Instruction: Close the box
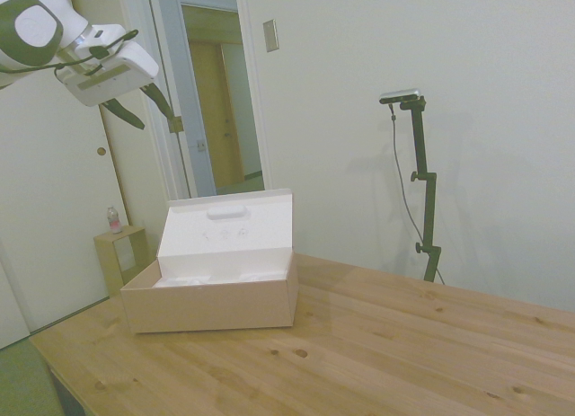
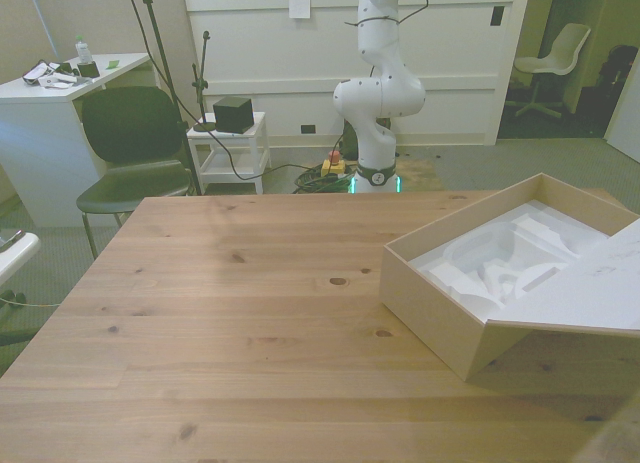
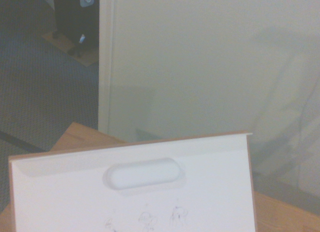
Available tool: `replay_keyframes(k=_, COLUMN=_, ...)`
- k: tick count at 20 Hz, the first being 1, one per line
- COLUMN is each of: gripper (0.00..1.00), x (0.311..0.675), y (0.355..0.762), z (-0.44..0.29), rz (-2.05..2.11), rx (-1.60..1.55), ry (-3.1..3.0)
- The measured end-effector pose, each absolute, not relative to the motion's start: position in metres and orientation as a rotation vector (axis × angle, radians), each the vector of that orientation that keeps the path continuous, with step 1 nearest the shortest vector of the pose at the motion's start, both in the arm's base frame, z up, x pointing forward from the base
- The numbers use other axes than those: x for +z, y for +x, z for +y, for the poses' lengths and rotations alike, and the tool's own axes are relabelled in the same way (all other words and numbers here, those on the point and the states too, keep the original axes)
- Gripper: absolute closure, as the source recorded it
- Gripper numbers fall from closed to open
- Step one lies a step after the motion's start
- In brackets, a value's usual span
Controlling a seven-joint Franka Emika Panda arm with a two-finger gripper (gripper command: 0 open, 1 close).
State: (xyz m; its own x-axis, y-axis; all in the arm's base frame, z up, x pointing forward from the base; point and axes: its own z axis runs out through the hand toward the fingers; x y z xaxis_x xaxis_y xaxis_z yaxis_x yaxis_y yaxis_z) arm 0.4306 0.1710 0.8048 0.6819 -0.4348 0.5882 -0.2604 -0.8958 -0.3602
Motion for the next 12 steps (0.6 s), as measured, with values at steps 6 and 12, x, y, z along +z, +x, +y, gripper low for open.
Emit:
replay_keyframes(k=6, gripper=0.0, x=0.804, y=0.49, z=0.191, rz=0.529, rx=-1.037, ry=-2.663)
replay_keyframes(k=12, gripper=0.0, x=0.784, y=0.546, z=0.194, rz=0.538, rx=-1.012, ry=-2.679)
